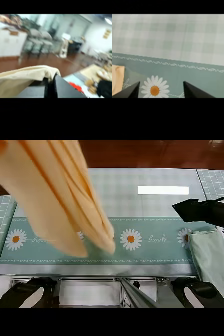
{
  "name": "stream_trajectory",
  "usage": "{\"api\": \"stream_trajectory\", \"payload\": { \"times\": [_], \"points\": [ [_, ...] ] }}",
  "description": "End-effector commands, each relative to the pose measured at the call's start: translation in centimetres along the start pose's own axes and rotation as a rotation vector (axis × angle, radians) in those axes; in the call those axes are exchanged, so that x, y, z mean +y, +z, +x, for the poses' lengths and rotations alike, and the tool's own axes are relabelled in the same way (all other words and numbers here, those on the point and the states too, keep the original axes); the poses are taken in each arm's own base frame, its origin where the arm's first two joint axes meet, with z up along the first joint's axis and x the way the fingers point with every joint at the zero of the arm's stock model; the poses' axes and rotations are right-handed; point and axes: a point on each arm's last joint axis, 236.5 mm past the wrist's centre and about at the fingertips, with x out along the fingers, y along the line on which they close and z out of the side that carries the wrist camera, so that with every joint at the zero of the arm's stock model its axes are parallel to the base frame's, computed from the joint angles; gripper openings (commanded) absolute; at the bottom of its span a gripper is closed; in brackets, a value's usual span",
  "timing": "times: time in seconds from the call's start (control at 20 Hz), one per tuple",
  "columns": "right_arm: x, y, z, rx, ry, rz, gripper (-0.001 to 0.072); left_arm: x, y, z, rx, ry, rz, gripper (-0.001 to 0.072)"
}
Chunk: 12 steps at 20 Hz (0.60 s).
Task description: Fold the shirts.
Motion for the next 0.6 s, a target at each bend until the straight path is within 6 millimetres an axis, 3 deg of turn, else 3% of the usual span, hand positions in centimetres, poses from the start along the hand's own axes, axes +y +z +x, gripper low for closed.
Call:
{"api": "stream_trajectory", "payload": {
  "times": [0.0,0.1,0.25,0.4,0.55],
  "points": [
    [0.1,0.1,0.0,-0.003,0.004,0.010,0.0621,-0.8,-8.7,6.3,0.231,-0.069,0.017,0.0027],
    [0.1,0.0,0.0,-0.003,0.003,0.009,0.0622,1.2,-14.8,8.3,0.404,0.013,0.051,0.0027],
    [-0.1,0.1,0.0,-0.003,-0.003,0.007,0.0621,6.0,-22.5,7.7,0.610,0.168,0.057,0.0028],
    [-0.2,0.1,0.0,-0.003,-0.008,0.005,0.0622,10.2,-32.3,4.3,0.865,0.265,0.007,0.0028],
    [-0.4,-0.3,0.5,0.014,-0.010,0.019,0.0621,13.4,-42.7,-0.8,1.104,0.337,-0.076,0.0028]
  ]
}}
